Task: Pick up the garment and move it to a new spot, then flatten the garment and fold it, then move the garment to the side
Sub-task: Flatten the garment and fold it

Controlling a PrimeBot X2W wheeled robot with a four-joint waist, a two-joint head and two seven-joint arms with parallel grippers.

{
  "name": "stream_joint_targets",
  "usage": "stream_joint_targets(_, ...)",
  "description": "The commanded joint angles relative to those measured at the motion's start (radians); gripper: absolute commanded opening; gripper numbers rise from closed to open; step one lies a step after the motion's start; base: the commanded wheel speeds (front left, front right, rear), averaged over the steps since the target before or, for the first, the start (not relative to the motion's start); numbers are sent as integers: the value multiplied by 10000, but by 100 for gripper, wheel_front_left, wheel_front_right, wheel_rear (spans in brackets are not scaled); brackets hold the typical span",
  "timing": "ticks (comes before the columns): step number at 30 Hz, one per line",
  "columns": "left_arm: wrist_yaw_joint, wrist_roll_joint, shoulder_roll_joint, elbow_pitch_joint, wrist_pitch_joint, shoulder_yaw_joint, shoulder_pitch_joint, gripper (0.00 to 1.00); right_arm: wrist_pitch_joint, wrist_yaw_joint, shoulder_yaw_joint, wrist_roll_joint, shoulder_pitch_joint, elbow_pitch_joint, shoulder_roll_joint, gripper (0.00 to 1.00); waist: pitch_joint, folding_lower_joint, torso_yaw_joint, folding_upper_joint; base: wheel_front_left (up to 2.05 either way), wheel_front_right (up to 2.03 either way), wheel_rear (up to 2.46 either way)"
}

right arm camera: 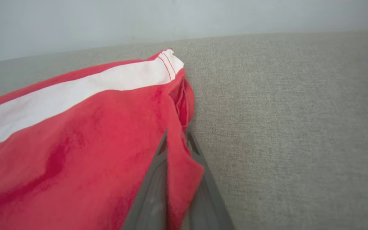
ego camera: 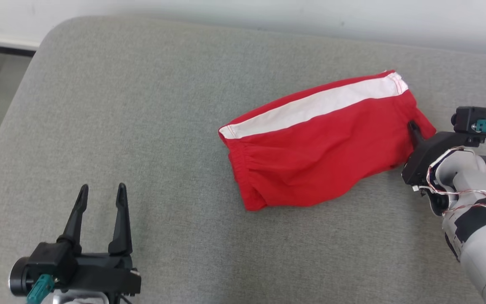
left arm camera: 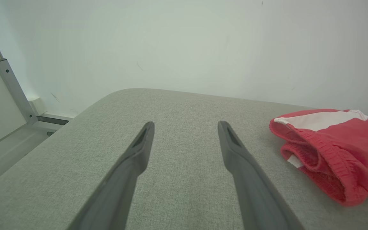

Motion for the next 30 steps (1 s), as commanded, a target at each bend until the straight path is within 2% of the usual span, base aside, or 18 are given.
stream_joint_targets(1, 14, 3, 97, 55, -32, 67, 206, 100, -133, -28, 67, 225, 306, -225, 57, 0, -344, -1, -265, 0, 0, 0, 0)
stream_joint_targets(16, 14, 196, 257, 38, -32, 370, 1257, 100, -605, -28, 263, 1960, 3169, -2971, -426, 0, -1452, -1, -1418, 0, 0, 0, 0)
stream_joint_targets(26, 13, 259, 201, -28, -32, 397, 1471, 100, -625, -28, -338, 2124, 5248, -4475, -499, 0, -1634, -1, -1820, 0, 0, 0, 0)
stream_joint_targets(27, 13, 269, 196, -33, -32, 399, 1483, 100, -619, -28, -437, 2013, 5376, -4586, -503, 41, -1643, -1, -1852, 0, 0, 0, 0)
stream_joint_targets(28, 13, 281, 191, -39, -32, 402, 1491, 100, -543, -28, -545, 1937, 5496, -4634, -479, 100, -1661, -1, -1879, 0, 0, 0, 0)
stream_joint_targets(30, 13, 323, 181, -74, -32, 404, 1524, 100, -495, -28, -748, 1664, 5641, -4765, -432, 100, -1699, -1, -1918, 0, 0, 0, 0)
